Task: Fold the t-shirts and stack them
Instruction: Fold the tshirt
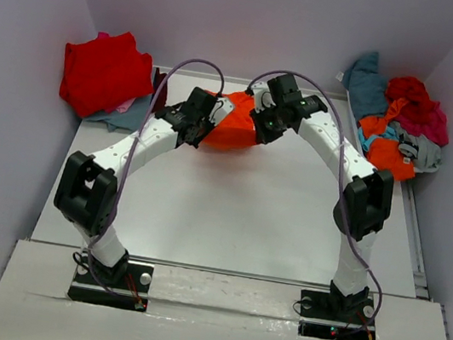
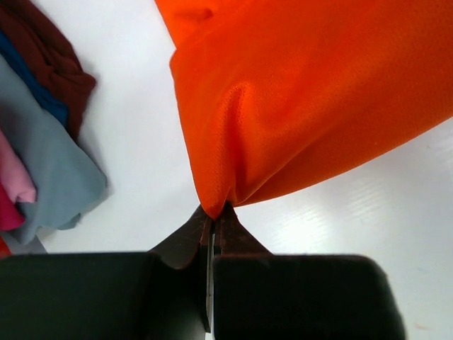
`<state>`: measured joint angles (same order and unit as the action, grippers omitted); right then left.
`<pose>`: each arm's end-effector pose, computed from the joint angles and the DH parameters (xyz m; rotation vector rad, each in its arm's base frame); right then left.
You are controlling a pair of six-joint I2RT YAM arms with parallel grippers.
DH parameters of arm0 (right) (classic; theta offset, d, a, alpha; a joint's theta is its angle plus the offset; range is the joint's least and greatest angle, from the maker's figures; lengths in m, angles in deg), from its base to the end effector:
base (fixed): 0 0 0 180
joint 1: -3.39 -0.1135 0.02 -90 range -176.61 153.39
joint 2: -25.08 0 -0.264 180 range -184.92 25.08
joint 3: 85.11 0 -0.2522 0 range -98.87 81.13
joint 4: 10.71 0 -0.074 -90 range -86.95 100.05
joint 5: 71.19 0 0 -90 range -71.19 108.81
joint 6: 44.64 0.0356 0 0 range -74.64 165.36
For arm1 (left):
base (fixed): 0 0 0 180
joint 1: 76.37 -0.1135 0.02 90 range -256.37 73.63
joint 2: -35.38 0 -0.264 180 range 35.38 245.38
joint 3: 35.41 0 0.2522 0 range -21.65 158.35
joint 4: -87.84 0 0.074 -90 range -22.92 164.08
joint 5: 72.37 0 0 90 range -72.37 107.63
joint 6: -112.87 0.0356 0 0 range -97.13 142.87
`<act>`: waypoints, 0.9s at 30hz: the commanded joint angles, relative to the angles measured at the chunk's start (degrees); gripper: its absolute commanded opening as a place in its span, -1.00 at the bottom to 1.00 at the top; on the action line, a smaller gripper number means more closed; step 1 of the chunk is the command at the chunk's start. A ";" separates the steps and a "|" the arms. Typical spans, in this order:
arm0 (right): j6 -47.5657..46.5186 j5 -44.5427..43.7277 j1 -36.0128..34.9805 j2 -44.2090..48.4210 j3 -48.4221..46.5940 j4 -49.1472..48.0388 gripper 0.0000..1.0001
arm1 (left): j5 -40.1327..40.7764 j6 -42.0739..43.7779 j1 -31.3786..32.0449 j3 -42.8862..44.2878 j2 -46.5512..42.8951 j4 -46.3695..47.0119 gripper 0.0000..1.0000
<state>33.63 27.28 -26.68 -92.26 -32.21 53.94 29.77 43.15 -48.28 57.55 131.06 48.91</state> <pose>0.3891 0.2313 0.3014 -0.9625 2.3535 0.3140 0.3382 -0.1720 0.2919 0.8353 2.1257 0.1723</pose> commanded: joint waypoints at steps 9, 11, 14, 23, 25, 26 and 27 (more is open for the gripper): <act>0.13 11.56 -3.94 12.74 13.66 8.60 -0.86 | -10.02 0.29 1.34 -14.77 -14.73 -6.64 -0.89; -0.22 12.97 -3.95 13.27 16.29 9.40 -0.86 | -11.78 0.73 1.35 -16.00 -15.61 -7.87 -0.89; -0.66 15.08 -4.48 14.59 18.59 10.19 -0.86 | -16.44 1.70 3.01 -16.80 -15.96 -10.24 -0.89; -3.12 20.35 -6.15 17.58 21.76 15.72 -0.86 | -25.67 5.21 6.71 -18.03 -18.68 -17.54 -0.89; -3.65 20.88 -6.67 18.64 22.19 16.86 -0.86 | -27.60 5.39 6.71 -18.03 -19.30 -17.98 -0.89; -3.65 20.89 -6.67 18.90 22.81 16.96 -0.86 | -28.22 5.57 6.71 -18.03 -19.48 -18.42 -0.89; -4.09 21.06 -7.20 19.34 23.16 17.22 -0.86 | -28.57 5.74 6.71 -18.03 -19.48 -18.43 -0.89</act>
<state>31.77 45.42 -32.49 -77.03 -9.96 67.89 5.97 47.10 -41.48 39.56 114.21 33.44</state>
